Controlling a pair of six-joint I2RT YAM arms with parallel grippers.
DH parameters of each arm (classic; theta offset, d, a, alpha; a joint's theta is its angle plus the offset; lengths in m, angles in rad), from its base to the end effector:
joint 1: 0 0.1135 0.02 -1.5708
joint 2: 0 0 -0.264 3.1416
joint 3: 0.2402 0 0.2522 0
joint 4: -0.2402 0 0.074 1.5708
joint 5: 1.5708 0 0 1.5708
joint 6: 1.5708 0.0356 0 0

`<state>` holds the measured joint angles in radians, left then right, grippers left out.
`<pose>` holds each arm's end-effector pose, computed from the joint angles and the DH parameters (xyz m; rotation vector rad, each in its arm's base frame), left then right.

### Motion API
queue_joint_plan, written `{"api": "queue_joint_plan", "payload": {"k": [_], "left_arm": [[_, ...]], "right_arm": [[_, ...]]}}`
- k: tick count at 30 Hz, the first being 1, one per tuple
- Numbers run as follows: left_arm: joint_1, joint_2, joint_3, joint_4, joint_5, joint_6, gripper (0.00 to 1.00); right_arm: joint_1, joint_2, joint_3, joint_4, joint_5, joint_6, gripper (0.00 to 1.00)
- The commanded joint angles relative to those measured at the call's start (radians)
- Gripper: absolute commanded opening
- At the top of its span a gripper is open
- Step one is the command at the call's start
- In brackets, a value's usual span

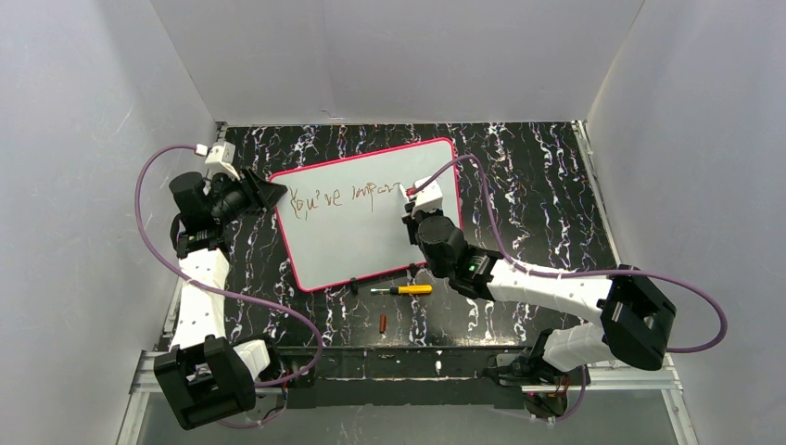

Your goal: Write a sentence on the whiteboard

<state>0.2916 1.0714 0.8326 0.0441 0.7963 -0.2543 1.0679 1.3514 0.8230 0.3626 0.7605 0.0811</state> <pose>0.2399 0.0454 0.3265 0.1051 1.7501 -0.6714 0.1674 0.2535 0.2830 -0.2819 1.6710 0.1998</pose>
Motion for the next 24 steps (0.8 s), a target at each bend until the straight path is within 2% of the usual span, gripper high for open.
{"api": "queue_joint_plan", "payload": {"k": [1, 6, 16, 24], "left_arm": [[-0.006, -0.03, -0.001, 0.005, 0.04, 0.004, 0.36], [-0.006, -0.027, 0.0, 0.005, 0.04, 0.004, 0.36], [-0.006, -0.023, 0.001, 0.005, 0.04, 0.006, 0.36], [-0.005, -0.025, 0.001, 0.005, 0.041, 0.006, 0.36]], "right_arm": [[-0.008, -0.029, 0.029, 0.018, 0.016, -0.003, 0.01], [-0.008, -0.053, 0.015, 0.068, -0.035, -0.035, 0.01], [-0.008, 0.018, 0.079, 0.054, -0.001, -0.067, 0.01], [-0.008, 0.005, 0.052, 0.022, 0.01, -0.037, 0.01]]}}
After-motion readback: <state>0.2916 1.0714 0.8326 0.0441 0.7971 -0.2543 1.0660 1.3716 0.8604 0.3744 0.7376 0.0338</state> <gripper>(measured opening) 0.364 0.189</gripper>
